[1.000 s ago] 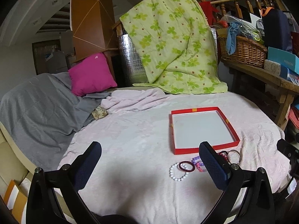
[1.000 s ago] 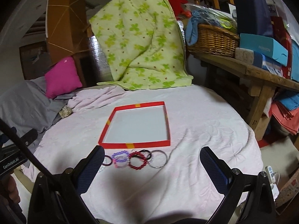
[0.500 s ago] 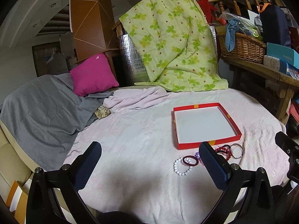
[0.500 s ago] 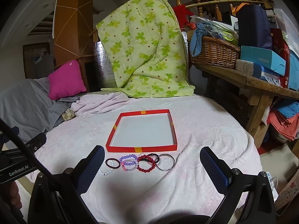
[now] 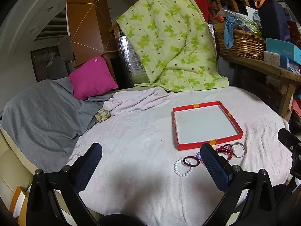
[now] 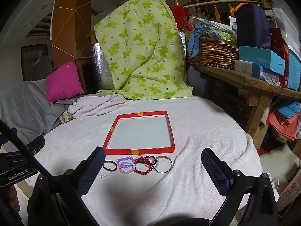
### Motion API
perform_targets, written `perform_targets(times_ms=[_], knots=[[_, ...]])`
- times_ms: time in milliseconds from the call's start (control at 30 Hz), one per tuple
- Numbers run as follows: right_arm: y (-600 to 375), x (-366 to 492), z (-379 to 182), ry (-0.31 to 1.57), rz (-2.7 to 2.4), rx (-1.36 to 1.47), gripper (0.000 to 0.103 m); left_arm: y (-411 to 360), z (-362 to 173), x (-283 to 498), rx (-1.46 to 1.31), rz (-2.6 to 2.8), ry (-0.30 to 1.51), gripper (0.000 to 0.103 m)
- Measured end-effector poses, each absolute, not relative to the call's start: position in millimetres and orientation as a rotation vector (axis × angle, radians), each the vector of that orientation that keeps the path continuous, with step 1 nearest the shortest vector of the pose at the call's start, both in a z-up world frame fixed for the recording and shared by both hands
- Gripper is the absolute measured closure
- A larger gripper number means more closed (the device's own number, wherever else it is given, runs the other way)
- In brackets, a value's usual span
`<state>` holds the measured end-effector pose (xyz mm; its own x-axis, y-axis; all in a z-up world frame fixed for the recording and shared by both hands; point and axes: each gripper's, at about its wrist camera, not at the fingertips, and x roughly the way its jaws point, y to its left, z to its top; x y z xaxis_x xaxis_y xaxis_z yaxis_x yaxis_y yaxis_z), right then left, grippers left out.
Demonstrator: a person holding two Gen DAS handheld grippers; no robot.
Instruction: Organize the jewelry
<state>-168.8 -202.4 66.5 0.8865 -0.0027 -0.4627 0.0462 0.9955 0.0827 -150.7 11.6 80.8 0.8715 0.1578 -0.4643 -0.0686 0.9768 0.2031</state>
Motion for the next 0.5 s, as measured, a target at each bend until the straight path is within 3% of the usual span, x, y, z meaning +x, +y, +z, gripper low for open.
perform_targets(times_ms=[500], knots=[[-212.1, -167.8, 66.1, 0.489, -0.039, 0.121, 0.000, 9.5, 81.1, -149.5, 0.194, 0.116, 0.503, 0.000]])
